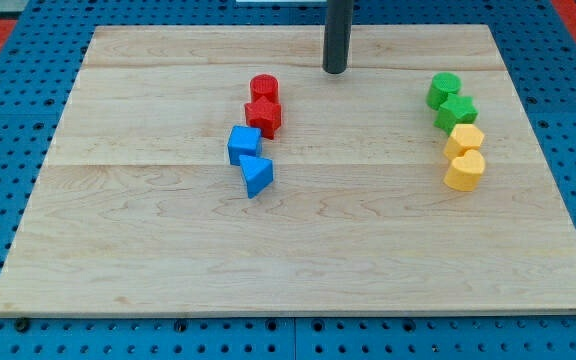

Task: Move the arm above the red circle

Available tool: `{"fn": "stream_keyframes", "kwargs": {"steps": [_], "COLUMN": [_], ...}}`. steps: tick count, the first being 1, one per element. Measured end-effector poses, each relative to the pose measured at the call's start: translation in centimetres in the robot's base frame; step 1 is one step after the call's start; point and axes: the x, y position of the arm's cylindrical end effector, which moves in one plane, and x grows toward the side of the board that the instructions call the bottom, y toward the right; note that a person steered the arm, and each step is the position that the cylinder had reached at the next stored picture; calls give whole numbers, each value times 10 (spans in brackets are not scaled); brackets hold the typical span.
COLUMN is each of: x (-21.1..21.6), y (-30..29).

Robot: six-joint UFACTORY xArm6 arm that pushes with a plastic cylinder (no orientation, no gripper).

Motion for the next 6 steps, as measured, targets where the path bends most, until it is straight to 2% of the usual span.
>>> {"fn": "stream_keyframes", "kwargs": {"steps": [3, 6], "x": [0, -45], "y": [0, -26]}}
